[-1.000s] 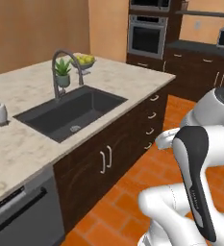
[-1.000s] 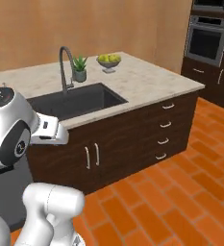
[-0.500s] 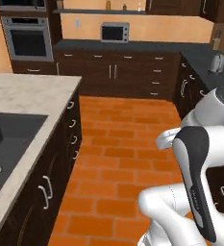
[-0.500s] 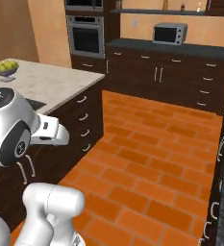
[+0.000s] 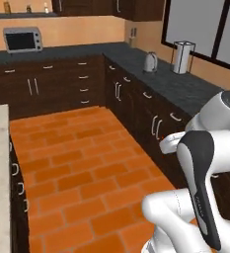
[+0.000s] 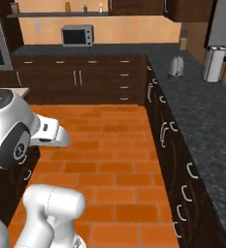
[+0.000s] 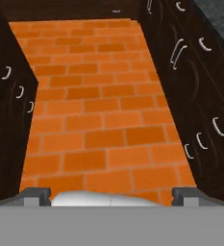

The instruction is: Navigate to the electric kettle.

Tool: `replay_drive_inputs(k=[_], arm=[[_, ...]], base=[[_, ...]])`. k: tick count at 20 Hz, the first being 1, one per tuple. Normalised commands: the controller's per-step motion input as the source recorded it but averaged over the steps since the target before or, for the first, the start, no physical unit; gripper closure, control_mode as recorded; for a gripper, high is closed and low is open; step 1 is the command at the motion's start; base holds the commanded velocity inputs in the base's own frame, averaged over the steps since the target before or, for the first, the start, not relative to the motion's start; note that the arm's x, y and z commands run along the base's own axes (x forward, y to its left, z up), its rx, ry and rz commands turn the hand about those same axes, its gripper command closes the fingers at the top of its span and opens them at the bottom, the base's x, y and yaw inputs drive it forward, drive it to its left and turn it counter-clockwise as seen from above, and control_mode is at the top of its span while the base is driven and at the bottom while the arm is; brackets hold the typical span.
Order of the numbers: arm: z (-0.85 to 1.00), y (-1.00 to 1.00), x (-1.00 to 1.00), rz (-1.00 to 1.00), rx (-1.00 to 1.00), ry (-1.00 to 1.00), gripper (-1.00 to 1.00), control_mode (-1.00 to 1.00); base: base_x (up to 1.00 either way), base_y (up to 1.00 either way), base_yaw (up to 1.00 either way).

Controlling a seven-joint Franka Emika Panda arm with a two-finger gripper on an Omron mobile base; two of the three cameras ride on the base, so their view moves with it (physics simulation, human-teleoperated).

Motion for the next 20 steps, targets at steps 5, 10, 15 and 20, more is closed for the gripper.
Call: replay_drive_inputs(k=[5, 10, 15, 20], arm=[[0.0, 0.0, 0.0, 0.0, 0.0, 0.0, -1.0, 1.0], [0.0, 0.0, 0.0, 0.0, 0.0, 0.0, -1.0, 1.0], [0.0, 0.0, 0.0, 0.0, 0.0, 0.0, -1.0, 1.0], [0.0, 0.0, 0.0, 0.0, 0.0, 0.0, -1.0, 1.0]], base=[[1.0, 0.74, -0.66], [1.0, 0.78, -0.58], [1.0, 1.0, -0.48], [1.0, 0.99, -0.53]])
